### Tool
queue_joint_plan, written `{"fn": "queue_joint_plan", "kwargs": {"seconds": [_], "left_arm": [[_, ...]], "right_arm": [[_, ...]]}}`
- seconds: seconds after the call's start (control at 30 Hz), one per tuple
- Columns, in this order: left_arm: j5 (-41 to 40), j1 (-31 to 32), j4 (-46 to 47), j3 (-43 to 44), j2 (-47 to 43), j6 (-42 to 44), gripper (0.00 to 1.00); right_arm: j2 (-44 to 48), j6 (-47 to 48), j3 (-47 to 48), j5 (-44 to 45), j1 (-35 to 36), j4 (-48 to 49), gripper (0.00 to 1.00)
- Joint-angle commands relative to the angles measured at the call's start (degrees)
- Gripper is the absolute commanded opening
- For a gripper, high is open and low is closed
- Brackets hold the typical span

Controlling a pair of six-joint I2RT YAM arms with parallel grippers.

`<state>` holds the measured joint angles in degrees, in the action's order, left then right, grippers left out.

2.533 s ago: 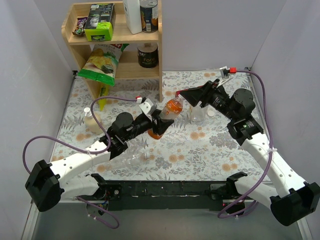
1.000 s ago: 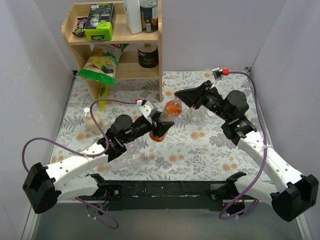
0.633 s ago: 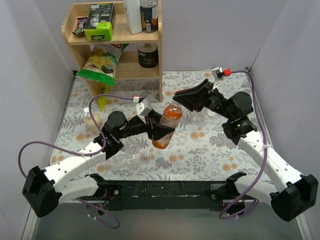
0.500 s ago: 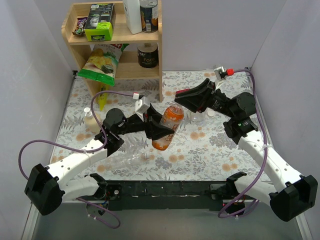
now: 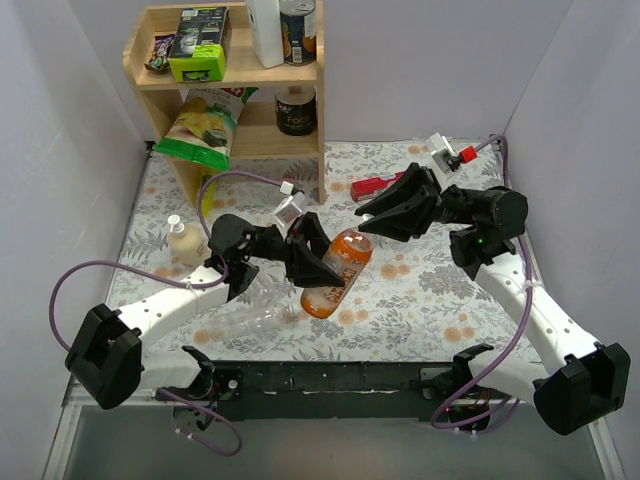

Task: Unscrew the bottle caps

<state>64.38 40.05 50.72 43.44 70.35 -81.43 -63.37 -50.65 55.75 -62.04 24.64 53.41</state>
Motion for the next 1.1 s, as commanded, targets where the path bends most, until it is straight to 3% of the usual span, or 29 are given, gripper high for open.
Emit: {"fn": "queue_joint_plan", "kwargs": {"seconds": [0.0,0.03,0.07,0.1,0.17,0.2,0.27,0.37,0.57,0.8,1.07], "left_arm": [[7.9,1.0,6.7,3.3,0.0,-3.8,0.31],[6.0,1.0,3.5,3.4,-0.4,1.7,0.31],[4.3,1.0,-6.6,4.4,-1.0,6.8,0.31],[2.0,1.0,-13.2,5.1,-1.6,11.9,0.30],[-8.0,1.0,-29.2,6.9,-3.3,25.1,0.30],[-11.3,1.0,-31.1,7.2,-3.6,26.9,0.30],[-19.6,1.2,-34.0,6.7,-4.2,30.7,0.29],[-28.1,1.8,-35.6,5.9,-4.1,33.5,0.29],[-40.4,5.4,-39.0,5.7,-3.6,36.3,0.29],[-47.8,6.0,-39.6,5.3,-3.9,36.1,0.29],[-49.6,6.4,-40.5,5.5,-3.2,36.3,0.29]], "right_arm": [[0.4,8.7,2.3,-3.4,-1.5,0.2,0.01],[0.7,11.2,3.0,-1.8,-2.3,-3.0,0.01],[0.8,12.3,3.4,0.8,-2.7,-8.2,0.01],[1.0,13.3,3.8,2.3,-2.9,-11.5,0.21],[1.8,16.0,4.9,9.1,-4.2,-21.1,0.44],[2.2,17.3,5.0,11.5,-4.4,-23.8,0.62],[4.0,20.0,5.2,20.8,-4.6,-31.6,0.70],[6.9,20.4,3.6,30.9,-4.5,-35.1,0.73],[8.8,19.7,3.5,39.6,-3.5,-40.8,0.74],[6.2,20.5,5.3,42.7,-1.2,-47.7,0.74],[4.1,18.8,4.7,38.8,1.4,-43.7,0.72]]}}
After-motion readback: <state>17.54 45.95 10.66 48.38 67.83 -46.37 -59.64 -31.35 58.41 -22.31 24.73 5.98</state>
